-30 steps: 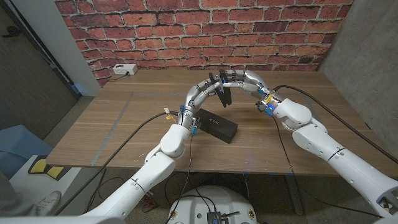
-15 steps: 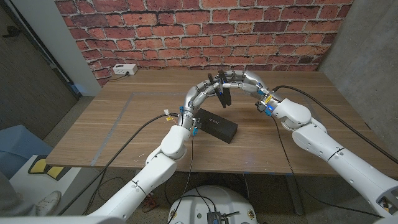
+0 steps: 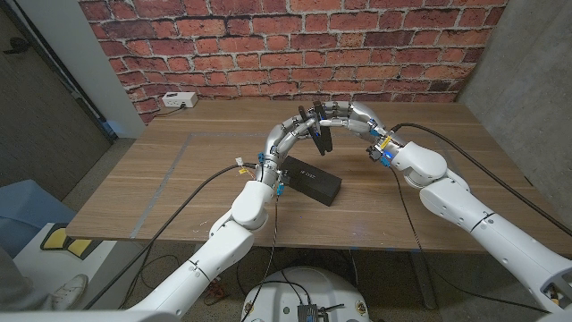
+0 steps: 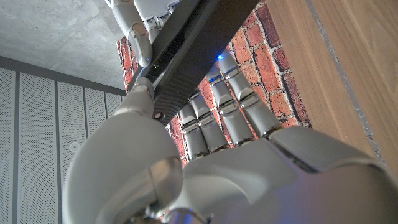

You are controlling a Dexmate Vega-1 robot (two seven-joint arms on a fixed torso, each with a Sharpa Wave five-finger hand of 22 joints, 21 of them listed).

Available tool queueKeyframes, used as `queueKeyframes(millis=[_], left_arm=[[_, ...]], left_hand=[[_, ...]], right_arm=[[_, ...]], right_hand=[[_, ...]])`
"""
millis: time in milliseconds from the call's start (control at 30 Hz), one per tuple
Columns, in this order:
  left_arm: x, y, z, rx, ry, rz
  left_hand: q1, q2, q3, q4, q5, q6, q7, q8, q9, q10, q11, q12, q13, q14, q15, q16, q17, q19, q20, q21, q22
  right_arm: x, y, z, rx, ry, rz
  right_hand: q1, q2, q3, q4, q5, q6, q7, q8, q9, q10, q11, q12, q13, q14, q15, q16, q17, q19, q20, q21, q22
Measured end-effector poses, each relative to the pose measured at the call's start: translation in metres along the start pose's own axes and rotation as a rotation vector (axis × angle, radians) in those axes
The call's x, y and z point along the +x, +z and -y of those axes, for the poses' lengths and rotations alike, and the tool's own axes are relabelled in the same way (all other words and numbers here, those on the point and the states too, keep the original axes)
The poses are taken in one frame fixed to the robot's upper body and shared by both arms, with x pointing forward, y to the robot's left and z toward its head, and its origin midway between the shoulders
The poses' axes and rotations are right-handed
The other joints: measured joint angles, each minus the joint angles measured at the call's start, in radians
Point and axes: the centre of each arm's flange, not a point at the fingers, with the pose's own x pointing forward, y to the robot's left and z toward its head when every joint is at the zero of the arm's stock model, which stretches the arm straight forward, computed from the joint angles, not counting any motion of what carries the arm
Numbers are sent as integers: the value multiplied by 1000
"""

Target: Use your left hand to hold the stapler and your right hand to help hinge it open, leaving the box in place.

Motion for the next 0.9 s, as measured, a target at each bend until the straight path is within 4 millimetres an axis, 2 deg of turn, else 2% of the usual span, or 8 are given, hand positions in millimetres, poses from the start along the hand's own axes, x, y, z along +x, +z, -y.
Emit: queueKeyframes(millis=[900], left_arm=[[0, 1, 1, -1, 5, -2]], left_hand=[[0, 0, 0, 0, 1, 9, 1, -12, -9, 12, -1, -5, -13, 16, -5, 0, -5, -5, -2, 13, 5]], right_arm=[[-5, 4, 2, -2, -27, -6]], right_hand=[[0, 0, 4, -4, 0, 0, 0, 0, 0, 0, 0, 0, 0, 4, -3, -5, -8, -6, 2, 18, -1]])
